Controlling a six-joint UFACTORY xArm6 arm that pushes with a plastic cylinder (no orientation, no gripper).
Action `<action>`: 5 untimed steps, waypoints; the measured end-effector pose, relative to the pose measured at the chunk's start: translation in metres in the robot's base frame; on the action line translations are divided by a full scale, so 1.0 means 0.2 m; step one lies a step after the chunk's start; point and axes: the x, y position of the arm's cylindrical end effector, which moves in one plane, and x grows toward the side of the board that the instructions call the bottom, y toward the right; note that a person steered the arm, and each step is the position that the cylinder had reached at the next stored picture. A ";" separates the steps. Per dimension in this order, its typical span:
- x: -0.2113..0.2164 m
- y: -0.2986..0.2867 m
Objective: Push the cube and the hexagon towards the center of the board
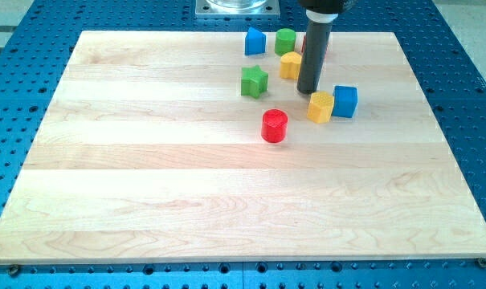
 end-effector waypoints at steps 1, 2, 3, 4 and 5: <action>-0.08 0.18; -0.07 0.70; 0.18 0.67; 0.20 0.36; 0.20 0.09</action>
